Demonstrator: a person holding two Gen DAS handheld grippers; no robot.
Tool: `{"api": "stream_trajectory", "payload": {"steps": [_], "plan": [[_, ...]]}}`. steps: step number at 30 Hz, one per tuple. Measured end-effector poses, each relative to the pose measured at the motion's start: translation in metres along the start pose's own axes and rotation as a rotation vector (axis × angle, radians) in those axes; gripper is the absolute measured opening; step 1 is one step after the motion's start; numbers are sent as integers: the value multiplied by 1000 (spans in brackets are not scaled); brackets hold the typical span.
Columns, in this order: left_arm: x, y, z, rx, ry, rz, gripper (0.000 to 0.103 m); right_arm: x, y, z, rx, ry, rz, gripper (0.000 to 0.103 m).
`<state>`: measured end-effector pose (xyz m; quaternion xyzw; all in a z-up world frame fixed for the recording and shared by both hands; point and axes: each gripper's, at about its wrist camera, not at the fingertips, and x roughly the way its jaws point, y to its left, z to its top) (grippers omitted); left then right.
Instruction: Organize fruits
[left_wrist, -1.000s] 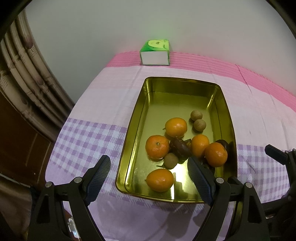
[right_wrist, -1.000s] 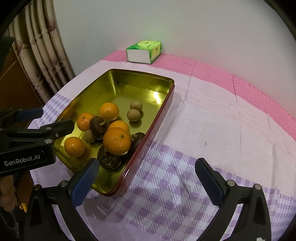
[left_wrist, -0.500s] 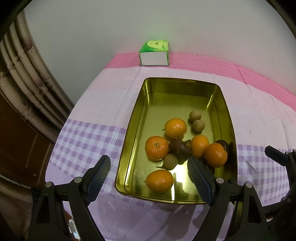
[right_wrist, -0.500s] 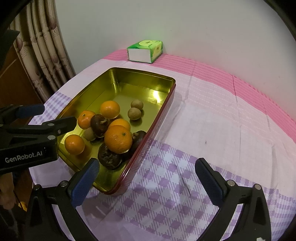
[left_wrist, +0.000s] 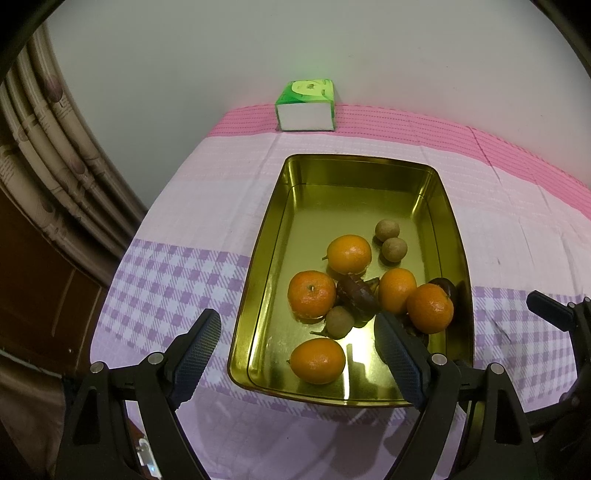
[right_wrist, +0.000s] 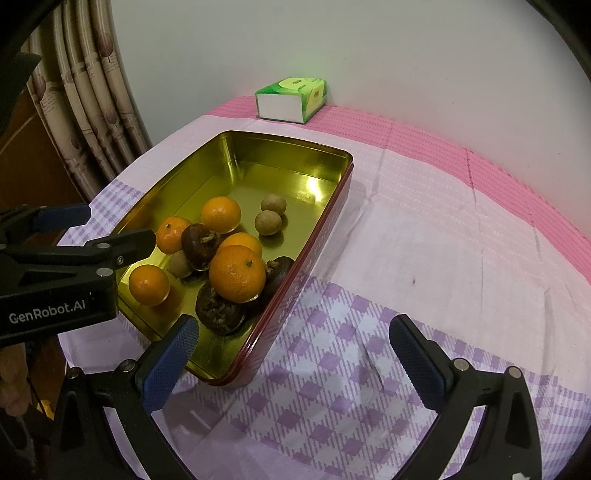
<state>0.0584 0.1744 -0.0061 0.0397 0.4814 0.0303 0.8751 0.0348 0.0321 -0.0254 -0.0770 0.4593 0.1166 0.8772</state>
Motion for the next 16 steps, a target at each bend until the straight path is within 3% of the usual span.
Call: {"api": "stream_trajectory", "payload": {"steps": [16], "plan": [[1, -1, 0, 0, 3, -3, 85, 1, 0, 0, 1, 1, -1, 102]]}}
